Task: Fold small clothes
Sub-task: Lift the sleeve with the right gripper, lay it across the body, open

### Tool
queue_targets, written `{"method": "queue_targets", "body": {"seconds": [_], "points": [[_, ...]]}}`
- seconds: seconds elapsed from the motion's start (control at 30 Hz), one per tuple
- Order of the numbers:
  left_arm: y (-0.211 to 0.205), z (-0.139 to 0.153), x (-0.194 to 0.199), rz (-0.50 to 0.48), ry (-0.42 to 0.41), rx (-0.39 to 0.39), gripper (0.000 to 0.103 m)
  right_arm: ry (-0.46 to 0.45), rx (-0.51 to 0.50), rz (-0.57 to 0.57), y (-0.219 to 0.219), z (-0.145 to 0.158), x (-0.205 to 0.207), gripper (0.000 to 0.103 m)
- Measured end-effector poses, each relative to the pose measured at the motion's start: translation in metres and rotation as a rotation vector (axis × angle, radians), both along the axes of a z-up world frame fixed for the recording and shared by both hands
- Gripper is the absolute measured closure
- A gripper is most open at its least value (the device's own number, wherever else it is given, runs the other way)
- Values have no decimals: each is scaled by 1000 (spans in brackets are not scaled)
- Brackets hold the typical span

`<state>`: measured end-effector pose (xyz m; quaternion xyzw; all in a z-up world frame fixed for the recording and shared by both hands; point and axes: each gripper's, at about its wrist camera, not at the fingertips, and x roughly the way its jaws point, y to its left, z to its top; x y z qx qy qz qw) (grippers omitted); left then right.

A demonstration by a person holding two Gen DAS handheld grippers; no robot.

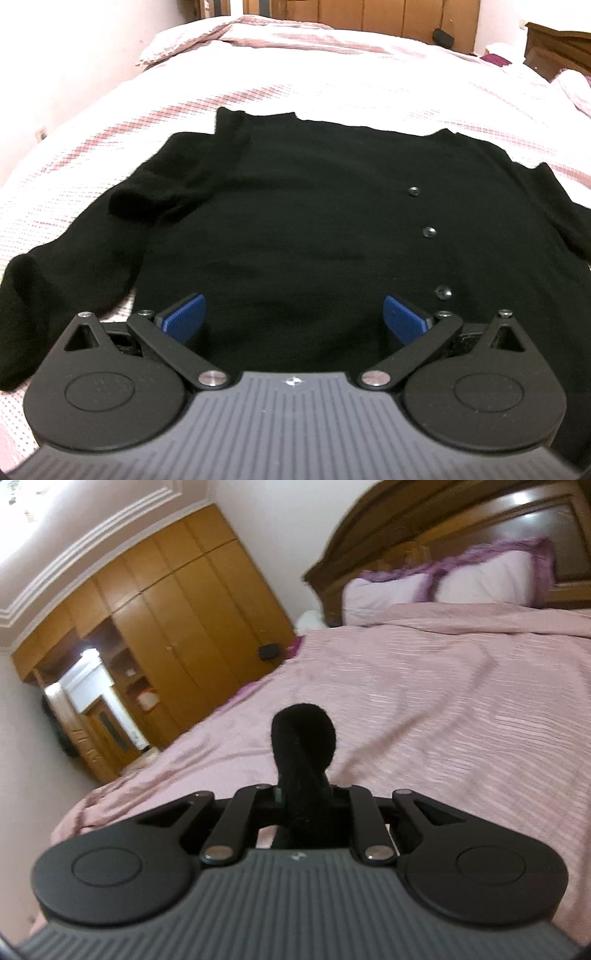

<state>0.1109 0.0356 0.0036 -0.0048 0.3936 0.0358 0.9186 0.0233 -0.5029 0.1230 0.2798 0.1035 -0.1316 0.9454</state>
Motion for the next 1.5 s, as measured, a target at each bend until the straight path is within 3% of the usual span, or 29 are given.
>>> {"method": "queue_targets", "body": {"seconds": [0.2,0.43,0.63,0.8,1.07,1.23,1.3,1.37,1.5], "points": [[23,17,-1,20,-38,37,0,-22,51,190,54,37,31,88],[56,30,-11,82,-68,21,0,-48,-17,415,149,63,71,88],[85,28,-27,147,-57,-2,0,-66,-74,591,234,67,92,88],[107,31,-41,187,-70,-4,0,-37,-69,733,301,46,102,88],[124,25,-44,221,-69,-43,0,123,-65,895,394,-29,119,88],[129,15,-44,235,-51,-68,0,203,-26,962,427,-69,123,86],[129,13,-45,235,-51,-77,0,223,-28,966,431,-77,123,80],[129,13,-47,232,-59,-84,0,237,-29,964,438,-81,114,58],[131,15,-47,238,-72,-99,0,176,-27,995,431,-78,103,43]]}}
